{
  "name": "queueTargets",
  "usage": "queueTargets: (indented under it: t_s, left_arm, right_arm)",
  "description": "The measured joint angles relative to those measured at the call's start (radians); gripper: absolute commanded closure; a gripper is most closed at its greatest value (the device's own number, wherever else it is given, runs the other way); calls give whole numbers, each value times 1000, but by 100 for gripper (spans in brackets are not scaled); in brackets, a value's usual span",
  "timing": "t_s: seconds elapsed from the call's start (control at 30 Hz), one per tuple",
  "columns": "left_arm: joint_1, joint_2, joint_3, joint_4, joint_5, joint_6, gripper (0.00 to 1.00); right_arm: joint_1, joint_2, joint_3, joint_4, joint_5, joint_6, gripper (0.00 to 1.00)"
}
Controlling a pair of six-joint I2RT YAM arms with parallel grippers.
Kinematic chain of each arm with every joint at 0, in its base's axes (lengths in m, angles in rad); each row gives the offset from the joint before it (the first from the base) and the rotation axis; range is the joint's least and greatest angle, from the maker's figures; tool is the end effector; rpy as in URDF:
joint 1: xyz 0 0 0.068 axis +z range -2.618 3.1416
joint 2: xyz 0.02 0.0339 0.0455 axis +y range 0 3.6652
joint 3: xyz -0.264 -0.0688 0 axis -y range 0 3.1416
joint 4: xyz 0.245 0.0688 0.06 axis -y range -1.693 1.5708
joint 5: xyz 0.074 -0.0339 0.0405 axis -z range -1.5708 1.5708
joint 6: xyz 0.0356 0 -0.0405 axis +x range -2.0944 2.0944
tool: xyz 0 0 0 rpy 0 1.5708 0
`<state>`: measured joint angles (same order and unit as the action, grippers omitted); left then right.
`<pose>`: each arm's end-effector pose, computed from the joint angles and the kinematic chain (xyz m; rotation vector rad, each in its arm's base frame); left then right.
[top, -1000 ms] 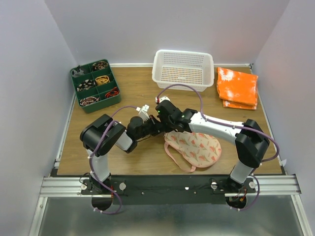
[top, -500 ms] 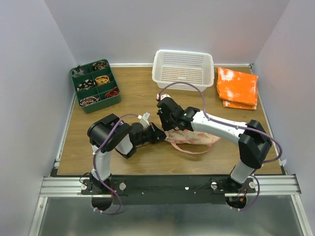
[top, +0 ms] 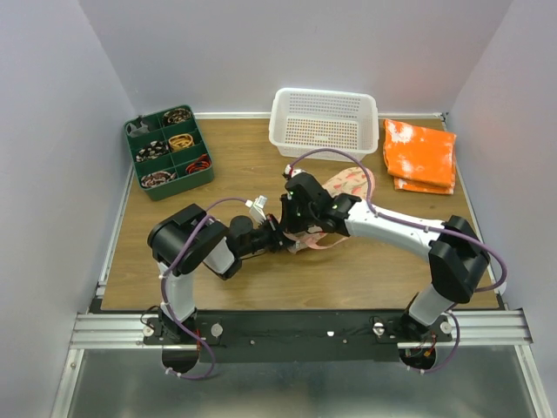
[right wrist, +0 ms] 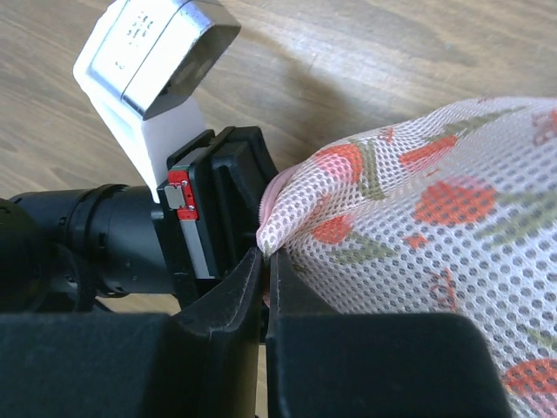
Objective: Place the bra in the laundry bag and zip it closed
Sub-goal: Zip the zipper on the laundry bag.
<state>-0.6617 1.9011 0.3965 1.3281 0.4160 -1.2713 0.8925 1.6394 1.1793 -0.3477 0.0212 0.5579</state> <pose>0.2173 -0.1875 0.1040 -0.2719 2.0818 -1.6726 0.2265 0.2798 0.2426 -0.4029 2.4490 0.6407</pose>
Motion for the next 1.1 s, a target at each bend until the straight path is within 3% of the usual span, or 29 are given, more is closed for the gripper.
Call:
queueTargets:
  t_s: [0.33, 0.57, 0.67, 1.0, 1.1]
  left_arm:
    - [-2, -3, -2, -13, -13, 12, 100]
    - [-2, -10, -3, -29, -31, 34, 100]
    - [-2, -22, -6, -31, -45, 45, 100]
    - [-3, -29, 23, -21, -72, 68, 100]
    - [-6, -30, 37, -14, -80, 79, 100]
  right_arm:
    - [-10, -28, -59, 62, -39, 108, 82]
    - [-11, -29, -71, 35, -10, 148, 46]
    - [-10, -30, -61, -2, 29, 154, 37]
    - [-3, -135, -17, -186, 205, 282, 30]
    - [-3, -216, -10, -265, 261, 340, 20]
